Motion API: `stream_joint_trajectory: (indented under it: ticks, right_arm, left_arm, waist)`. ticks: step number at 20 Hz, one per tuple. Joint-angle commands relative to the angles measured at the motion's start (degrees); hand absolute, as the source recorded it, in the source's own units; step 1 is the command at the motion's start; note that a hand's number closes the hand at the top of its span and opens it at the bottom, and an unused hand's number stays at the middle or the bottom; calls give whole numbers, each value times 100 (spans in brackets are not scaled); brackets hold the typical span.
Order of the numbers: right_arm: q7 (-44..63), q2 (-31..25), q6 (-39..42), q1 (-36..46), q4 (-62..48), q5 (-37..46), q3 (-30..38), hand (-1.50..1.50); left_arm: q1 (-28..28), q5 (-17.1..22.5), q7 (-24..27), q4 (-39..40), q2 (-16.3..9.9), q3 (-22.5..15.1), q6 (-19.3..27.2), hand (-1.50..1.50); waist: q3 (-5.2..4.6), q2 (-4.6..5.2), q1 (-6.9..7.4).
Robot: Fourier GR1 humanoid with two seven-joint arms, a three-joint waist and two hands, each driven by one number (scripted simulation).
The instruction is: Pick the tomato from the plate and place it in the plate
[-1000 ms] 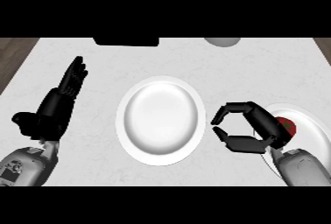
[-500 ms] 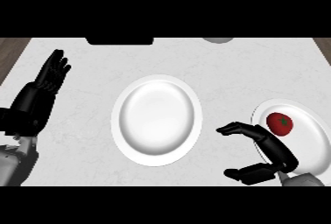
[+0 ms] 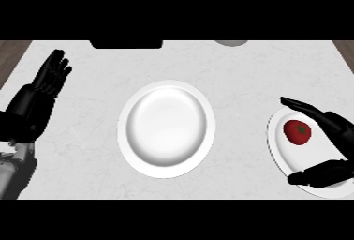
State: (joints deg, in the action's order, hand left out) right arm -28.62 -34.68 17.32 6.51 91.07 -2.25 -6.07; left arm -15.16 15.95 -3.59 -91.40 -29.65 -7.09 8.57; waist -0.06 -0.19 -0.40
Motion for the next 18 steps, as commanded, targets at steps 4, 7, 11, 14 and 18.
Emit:
stream_joint_trajectory:
  ticks: [4,7,11,14,18]
  right_arm:
    - [1678,-1462,372,367,618,905,97,-150]
    - [2129,-2033,962,484,690,1129,-37,-150]
    - [2806,-2329,1596,621,804,1400,-428,-150]
    - [3184,-2100,1773,676,970,1665,-737,-150]
    - [3088,-1711,1798,821,553,2339,-854,-150]
  left_arm:
    - [9,-99,70,95,137,-33,25,0]
    - [151,-78,207,97,168,-32,-76,0]
    - [-172,24,64,201,41,164,-231,0]
    - [198,-305,158,10,334,-83,18,0]
    - [113,-242,17,-42,327,151,-220,0]
  waist:
    - [-17,-6,-19]
    - [-15,2,45]
    - [-9,24,73]
    - [2,19,93]
    - [7,22,86]
